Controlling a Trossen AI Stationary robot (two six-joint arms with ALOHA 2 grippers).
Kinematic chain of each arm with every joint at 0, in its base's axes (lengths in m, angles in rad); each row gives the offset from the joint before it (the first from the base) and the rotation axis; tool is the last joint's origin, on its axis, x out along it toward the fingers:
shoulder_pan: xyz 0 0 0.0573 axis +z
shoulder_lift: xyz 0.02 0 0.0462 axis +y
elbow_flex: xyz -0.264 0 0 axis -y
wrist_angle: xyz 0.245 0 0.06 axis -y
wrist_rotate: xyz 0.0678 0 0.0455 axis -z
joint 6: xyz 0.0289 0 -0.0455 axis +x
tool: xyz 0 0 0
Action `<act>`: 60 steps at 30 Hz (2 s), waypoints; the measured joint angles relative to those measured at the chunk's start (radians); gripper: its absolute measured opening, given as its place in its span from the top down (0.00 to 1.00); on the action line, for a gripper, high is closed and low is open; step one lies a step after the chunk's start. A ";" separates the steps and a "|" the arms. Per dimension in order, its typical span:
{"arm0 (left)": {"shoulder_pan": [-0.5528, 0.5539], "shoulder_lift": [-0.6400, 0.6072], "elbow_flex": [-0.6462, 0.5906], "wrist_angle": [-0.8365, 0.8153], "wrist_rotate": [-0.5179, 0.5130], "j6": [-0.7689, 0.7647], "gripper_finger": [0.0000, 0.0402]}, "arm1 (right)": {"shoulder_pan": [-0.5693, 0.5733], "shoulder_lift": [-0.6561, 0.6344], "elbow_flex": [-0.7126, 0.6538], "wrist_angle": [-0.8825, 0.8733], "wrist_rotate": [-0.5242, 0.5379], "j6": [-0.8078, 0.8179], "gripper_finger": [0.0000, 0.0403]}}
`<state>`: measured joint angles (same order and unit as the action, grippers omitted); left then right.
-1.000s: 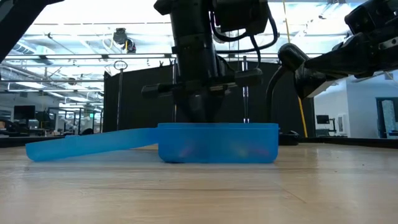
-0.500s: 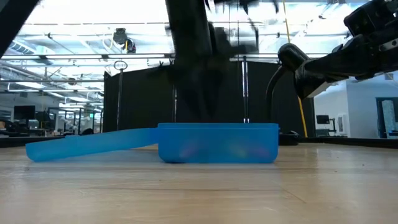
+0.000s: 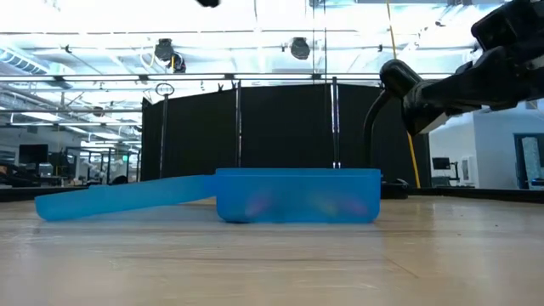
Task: Pick & place school supplies into a supply box
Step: Return to Home Position
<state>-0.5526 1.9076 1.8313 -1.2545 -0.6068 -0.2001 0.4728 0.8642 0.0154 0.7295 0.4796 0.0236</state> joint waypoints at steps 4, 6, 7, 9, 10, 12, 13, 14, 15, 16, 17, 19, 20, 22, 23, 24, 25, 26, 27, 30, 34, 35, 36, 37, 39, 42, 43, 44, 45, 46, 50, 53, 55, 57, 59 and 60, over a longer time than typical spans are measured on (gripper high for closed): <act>-0.013 0.000 -0.001 -0.114 -0.007 -0.108 0.84 | 0.000 0.000 0.000 0.048 -0.039 -0.021 0.99; -0.011 0.000 -0.001 -0.118 -0.041 -0.085 0.90 | 0.000 0.000 0.007 0.100 -0.040 -0.046 0.99; -0.010 0.000 -0.001 -0.110 -0.063 -0.048 0.93 | 0.000 0.000 0.018 0.115 -0.040 -0.057 0.99; -0.008 -0.006 -0.002 -0.098 -0.104 0.034 0.98 | 0.000 0.000 0.052 0.108 -0.040 -0.081 1.00; -0.007 -0.019 -0.002 -0.095 -0.113 0.058 0.99 | 0.000 0.000 0.065 0.085 -0.039 -0.103 1.00; 0.012 -0.058 -0.002 -0.077 -0.113 0.090 0.98 | -0.001 0.001 0.116 0.056 -0.039 -0.155 1.00; 0.022 -0.086 -0.003 -0.058 -0.108 0.110 0.97 | -0.003 -0.005 0.144 0.044 -0.039 -0.175 1.00; 0.031 -0.120 -0.014 -0.031 -0.099 0.137 0.97 | -0.009 -0.012 0.168 0.012 -0.040 -0.189 1.00; 0.043 -0.157 -0.032 0.011 -0.082 0.177 0.98 | -0.017 -0.015 0.192 -0.038 -0.040 -0.194 1.00; 0.059 -0.194 -0.055 0.067 -0.051 0.230 0.99 | -0.029 -0.021 0.218 -0.095 -0.040 -0.196 1.00; 0.076 -0.236 -0.084 0.130 -0.006 0.287 0.99 | -0.041 -0.028 0.245 -0.160 -0.045 -0.200 1.00; 0.118 -0.330 -0.162 0.275 0.110 0.381 0.99 | -0.078 -0.049 0.297 -0.274 -0.067 -0.215 1.00; 0.146 -0.384 -0.210 0.339 0.159 0.417 0.98 | -0.100 -0.054 0.324 -0.312 -0.083 -0.221 1.00; 0.205 -0.482 -0.318 0.474 0.232 0.467 0.99 | -0.144 -0.083 0.344 -0.377 -0.113 -0.224 1.00; 0.240 -0.538 -0.383 0.535 0.266 0.482 0.99 | -0.166 -0.100 0.347 -0.392 -0.140 -0.227 1.00; 0.267 -0.589 -0.453 0.581 0.290 0.488 0.99 | -0.187 -0.124 0.350 -0.404 -0.170 -0.227 1.00; 0.293 -0.639 -0.526 0.621 0.314 0.489 0.99 | -0.208 -0.160 0.351 -0.425 -0.202 -0.222 1.00; 0.317 -0.692 -0.600 0.673 0.342 0.488 0.99 | -0.225 -0.201 0.351 -0.457 -0.227 -0.205 1.00; 0.337 -0.752 -0.678 0.731 0.368 0.484 0.99 | -0.240 -0.238 0.351 -0.490 -0.246 -0.182 1.00; 0.368 -0.921 -0.924 0.964 0.432 0.449 0.99 | -0.263 -0.347 0.316 -0.537 -0.292 -0.124 1.00; 0.398 -1.076 -1.219 1.348 0.571 0.444 0.99 | -0.262 -0.451 0.243 -0.505 -0.346 -0.085 1.00; 0.410 -1.103 -1.279 1.420 0.595 0.445 0.99 | -0.262 -0.465 0.219 -0.499 -0.338 -0.075 1.00; 0.425 -1.127 -1.332 1.475 0.609 0.443 0.99 | -0.262 -0.472 0.195 -0.480 -0.307 -0.064 1.00; 0.440 -1.147 -1.379 1.523 0.611 0.432 0.99 | -0.261 -0.476 0.169 -0.459 -0.275 -0.049 1.00; 0.470 -1.178 -1.451 1.571 0.611 0.387 0.99 | -0.262 -0.476 0.111 -0.418 -0.215 -0.029 1.00; 0.493 -1.226 -1.523 1.571 0.633 0.340 1.00 | -0.262 -0.471 0.054 -0.344 -0.195 -0.004 1.00; 0.491 -1.246 -1.538 1.571 0.646 0.328 1.00 | -0.262 -0.471 0.046 -0.329 -0.193 0.008 1.00; 0.483 -1.271 -1.554 1.571 0.661 0.318 1.00 | -0.262 -0.472 0.040 -0.314 -0.192 0.018 1.00; 0.473 -1.292 -1.564 1.572 0.663 0.317 1.00 | -0.262 -0.473 0.038 -0.336 -0.185 0.025 1.00; 0.460 -1.311 -1.573 1.578 0.663 0.321 1.00 | -0.262 -0.472 0.038 -0.350 -0.169 0.032 1.00; 0.423 -1.385 -1.633 1.580 0.617 0.365 1.00 | -0.262 -0.472 0.037 -0.402 -0.137 0.024 1.00; 0.425 -1.435 -1.702 1.610 0.596 0.376 1.00 | -0.262 -0.472 0.036 -0.397 -0.155 -0.019 1.00; 0.436 -1.465 -1.745 1.634 0.625 0.376 1.00 | -0.263 -0.475 0.036 -0.396 -0.234 -0.068 1.00; 0.445 -1.498 -1.782 1.631 0.668 0.369 1.00 | -0.270 -0.475 0.036 -0.396 -0.320 -0.107 1.00; 0.452 -1.537 -1.814 1.624 0.676 0.356 1.00 | -0.281 -0.475 0.041 -0.380 -0.303 -0.109 1.00; 0.453 -1.555 -1.821 1.594 0.676 0.356 1.00 | -0.287 -0.475 0.043 -0.368 -0.276 -0.109 1.00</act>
<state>-0.0994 0.3524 0.0102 0.3394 0.0693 0.1554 0.1856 0.3891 0.0582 0.3612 0.2038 -0.0851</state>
